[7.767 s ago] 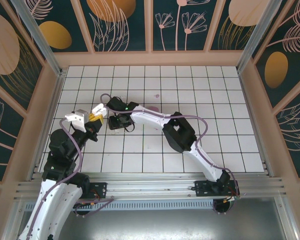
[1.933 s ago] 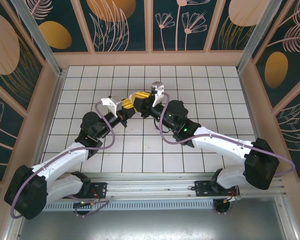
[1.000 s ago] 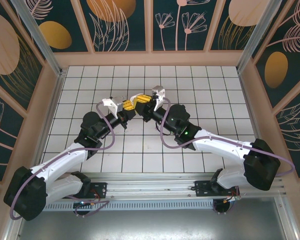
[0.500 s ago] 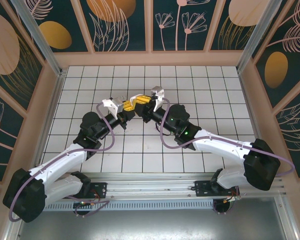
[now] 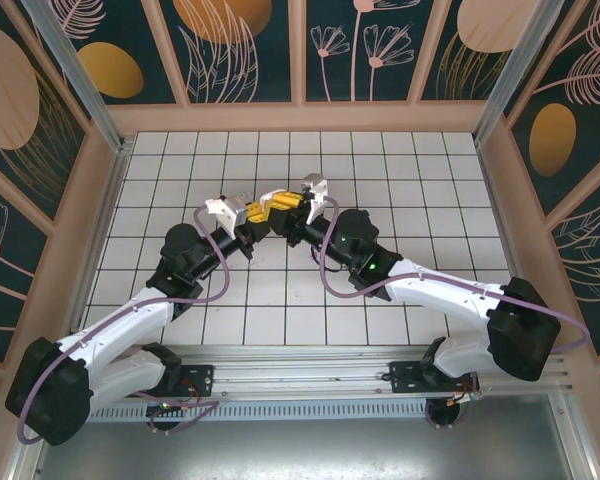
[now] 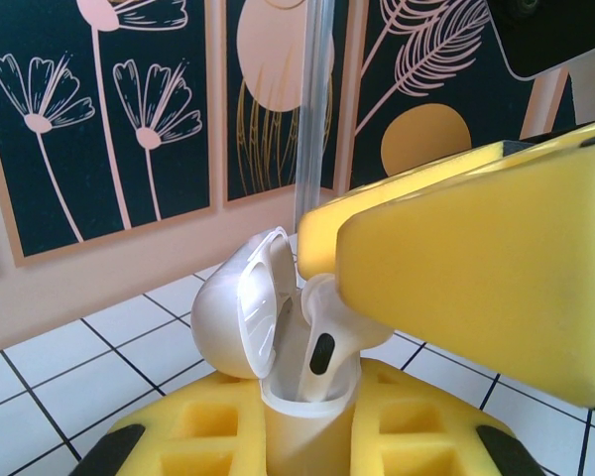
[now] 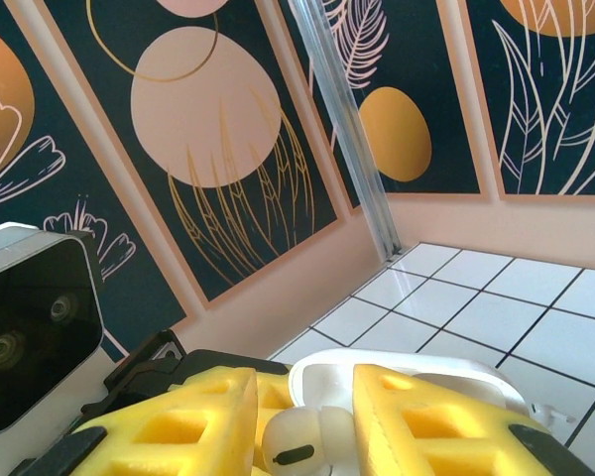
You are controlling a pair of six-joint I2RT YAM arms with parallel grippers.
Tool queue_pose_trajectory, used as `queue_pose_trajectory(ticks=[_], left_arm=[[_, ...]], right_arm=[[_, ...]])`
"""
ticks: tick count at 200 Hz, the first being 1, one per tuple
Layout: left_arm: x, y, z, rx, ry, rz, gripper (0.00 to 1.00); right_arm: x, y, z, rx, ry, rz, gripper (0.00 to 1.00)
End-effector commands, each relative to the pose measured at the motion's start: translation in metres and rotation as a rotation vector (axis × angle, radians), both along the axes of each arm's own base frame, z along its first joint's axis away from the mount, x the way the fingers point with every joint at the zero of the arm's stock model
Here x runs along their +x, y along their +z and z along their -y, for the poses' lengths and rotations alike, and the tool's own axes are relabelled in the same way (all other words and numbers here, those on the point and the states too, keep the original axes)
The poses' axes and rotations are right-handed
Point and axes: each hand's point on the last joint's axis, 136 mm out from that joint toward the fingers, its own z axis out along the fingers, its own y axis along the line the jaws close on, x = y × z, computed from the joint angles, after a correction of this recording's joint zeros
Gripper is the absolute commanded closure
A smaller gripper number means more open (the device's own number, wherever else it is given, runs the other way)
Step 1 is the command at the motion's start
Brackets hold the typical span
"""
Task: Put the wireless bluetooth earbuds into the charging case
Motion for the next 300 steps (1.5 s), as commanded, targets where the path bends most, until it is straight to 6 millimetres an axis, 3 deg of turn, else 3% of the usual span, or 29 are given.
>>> queue_pose_trajectory(ticks=[1,139,231,300], left_arm=[[-0.012,0.053,-0.003,-0.083,-0.014,0.162,1.00],[-0.004,0.034,0.003,-0.060,-0.026,0.071,1.00],[-0.007,0.030,0.001,-0.045,-0.024,0.059,1.00],[0.000,-0.001,-0.009,0.040,0.047,-0.046,1.00]], right_arm=[[0.004,-0.034,0.000,-0.089,-0.018,-0.052,0.66],[0.012,0.013,0.001,-0.065,-0.060,-0.149,0.57],[0.005,0.046,0.007,-0.020,-0.038,-0.193,0.55],[0.005,0.075,0.025,-0.019,-0.062,-0.215,0.55]])
